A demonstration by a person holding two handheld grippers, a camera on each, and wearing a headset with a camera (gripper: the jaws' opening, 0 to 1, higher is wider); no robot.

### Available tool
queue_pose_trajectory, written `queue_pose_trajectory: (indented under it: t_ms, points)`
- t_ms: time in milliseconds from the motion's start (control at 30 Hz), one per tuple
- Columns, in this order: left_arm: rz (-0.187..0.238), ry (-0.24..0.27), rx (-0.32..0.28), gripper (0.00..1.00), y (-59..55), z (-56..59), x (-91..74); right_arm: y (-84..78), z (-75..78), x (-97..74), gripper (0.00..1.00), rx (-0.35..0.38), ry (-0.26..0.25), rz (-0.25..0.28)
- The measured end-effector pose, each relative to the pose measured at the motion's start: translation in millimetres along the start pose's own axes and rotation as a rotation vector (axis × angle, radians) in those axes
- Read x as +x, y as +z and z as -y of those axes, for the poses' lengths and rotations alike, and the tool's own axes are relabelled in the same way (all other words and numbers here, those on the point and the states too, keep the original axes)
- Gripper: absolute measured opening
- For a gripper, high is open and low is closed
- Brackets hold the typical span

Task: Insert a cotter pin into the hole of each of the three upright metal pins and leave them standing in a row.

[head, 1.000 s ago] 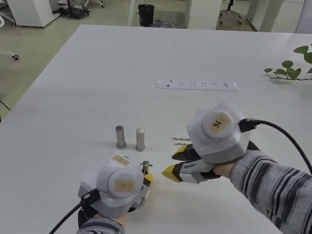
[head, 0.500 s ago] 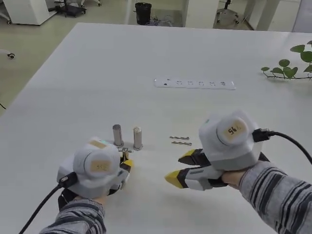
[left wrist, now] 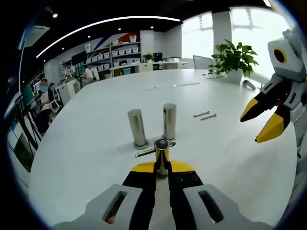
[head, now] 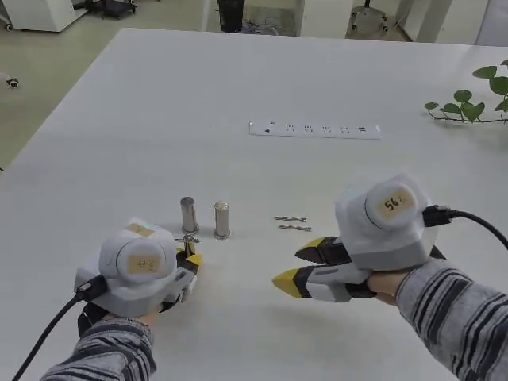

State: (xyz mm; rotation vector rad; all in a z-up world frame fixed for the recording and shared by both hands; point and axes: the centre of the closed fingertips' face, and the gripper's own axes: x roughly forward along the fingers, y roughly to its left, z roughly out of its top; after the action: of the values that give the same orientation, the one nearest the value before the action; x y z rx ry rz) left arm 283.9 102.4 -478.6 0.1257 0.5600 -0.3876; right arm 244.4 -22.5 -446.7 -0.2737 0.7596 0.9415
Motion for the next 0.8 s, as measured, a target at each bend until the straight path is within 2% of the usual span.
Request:
queue_pose_trajectory:
  t_ms: [367, 433, 600, 800]
  points:
    - [-0.004, 0.016, 0.001, 0.06, -0.6, -1.2, 2.1, 2.6, 0.9, 1.5, 0.3, 0.007, 0.002, 0.007]
    - [-0.02, 0.02, 0.006, 0.09, -3.3, -2.0, 2.6, 3.1, 2.7, 1.1, 0.3, 0.004, -0.001, 0.006]
    - [-0.019, 0.016, 0.006, 0.15, -4.2, -1.8, 0.9, 4.6, 5.9, -0.1, 0.31, 0.005, -0.01, 0.01]
    - [-0.014, -0.009, 0.0, 0.29, -5.7, 0.7, -8.5, 11.1, 7.2, 1.4, 0.31, -0.001, -0.016, 0.033]
